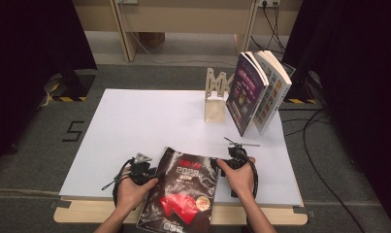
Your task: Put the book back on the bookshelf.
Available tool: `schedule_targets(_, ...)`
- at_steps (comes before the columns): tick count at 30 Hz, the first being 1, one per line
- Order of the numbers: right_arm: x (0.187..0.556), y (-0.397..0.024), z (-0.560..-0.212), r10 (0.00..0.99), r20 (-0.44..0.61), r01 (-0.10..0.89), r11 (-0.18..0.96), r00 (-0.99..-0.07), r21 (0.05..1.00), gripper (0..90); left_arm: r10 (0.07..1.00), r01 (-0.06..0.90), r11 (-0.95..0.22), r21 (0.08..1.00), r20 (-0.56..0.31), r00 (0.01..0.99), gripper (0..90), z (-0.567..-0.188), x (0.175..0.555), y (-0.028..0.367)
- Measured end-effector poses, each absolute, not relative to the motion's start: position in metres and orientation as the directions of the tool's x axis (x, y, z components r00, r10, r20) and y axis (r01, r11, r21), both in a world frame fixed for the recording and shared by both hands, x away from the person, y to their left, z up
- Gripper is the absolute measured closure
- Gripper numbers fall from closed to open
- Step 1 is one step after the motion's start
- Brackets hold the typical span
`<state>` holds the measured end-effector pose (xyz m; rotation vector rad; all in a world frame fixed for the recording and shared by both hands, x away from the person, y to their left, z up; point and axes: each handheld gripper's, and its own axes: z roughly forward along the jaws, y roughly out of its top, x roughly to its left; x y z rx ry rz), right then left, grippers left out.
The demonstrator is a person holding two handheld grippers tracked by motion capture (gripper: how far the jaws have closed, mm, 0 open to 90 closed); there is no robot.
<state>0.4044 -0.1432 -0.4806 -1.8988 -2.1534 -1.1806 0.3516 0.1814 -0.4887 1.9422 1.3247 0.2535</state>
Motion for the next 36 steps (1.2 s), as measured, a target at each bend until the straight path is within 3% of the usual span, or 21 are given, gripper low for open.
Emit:
schedule_targets(11, 0.404, -0.141, -0.482, 0.807, 0.528, 0.887, -0.009, -0.266, 0.462, 67.6, 0.86, 0.704, -0.18, 0.687, -0.237, 0.451, 59.5, -0.489, 0.35, 0.181)
schedule_targets(17, 0.405, -0.145, -0.473, 0.763, 0.575, 0.884, -0.012, -0.294, 0.468, 83.0, 0.853, 0.696, -0.193, 0.691, -0.232, 0.467, 57.8, -0.489, 0.351, 0.182)
schedule_targets(31, 0.404, -0.153, -0.452, 0.711, 0.627, 0.853, -0.072, -0.319, 0.516, 87.4, 0.829, 0.657, -0.151, 0.738, -0.267, 0.491, 43.4, -0.48, 0.357, 0.189)
schedule_targets(36, 0.403, -0.159, -0.441, 0.699, 0.643, 0.84, -0.111, -0.313, 0.531, 87.5, 0.829, 0.642, -0.139, 0.754, -0.266, 0.492, 42.1, -0.477, 0.357, 0.192)
